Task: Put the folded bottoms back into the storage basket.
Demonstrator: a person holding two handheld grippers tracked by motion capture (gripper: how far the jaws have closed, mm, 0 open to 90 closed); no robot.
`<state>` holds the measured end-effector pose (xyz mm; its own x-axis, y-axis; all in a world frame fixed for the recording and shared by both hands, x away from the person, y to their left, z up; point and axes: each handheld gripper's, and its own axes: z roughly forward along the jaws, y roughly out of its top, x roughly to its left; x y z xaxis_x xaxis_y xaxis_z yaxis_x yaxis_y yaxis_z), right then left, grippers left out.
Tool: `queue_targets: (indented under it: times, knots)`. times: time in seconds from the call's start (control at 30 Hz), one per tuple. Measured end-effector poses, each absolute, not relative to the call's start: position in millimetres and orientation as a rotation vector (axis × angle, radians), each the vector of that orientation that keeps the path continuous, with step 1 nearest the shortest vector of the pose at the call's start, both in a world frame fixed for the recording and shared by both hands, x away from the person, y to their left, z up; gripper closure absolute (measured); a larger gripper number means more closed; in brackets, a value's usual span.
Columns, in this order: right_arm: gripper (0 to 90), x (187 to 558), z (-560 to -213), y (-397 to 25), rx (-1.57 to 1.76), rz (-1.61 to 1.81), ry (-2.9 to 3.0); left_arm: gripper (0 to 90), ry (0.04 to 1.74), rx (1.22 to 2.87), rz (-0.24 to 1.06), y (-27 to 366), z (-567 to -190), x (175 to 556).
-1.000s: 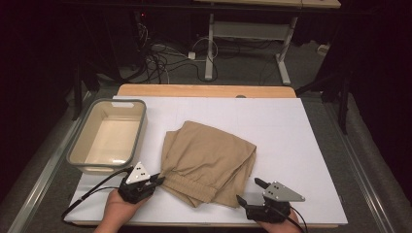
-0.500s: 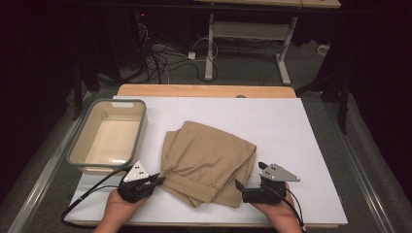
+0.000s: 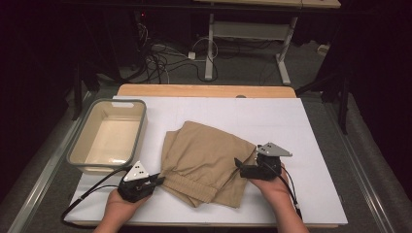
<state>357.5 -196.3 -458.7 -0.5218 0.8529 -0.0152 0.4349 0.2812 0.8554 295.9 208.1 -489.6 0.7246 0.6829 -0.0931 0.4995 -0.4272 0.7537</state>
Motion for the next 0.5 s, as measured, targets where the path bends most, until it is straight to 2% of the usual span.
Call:
queue_targets:
  times: [0.3, 0.5]
  knots:
    - [28.7, 396.2, -464.0, -206.0, 1.311, 1.09, 2.051, 76.7, 0.892, 2.116, 0.288, 208.0, -489.7, 295.9]
    - [41.1, 406.5, -473.2, -214.5, 1.409, 1.034, 2.092, 76.7, 0.892, 2.115, 0.283, 208.2, -489.7, 296.2]
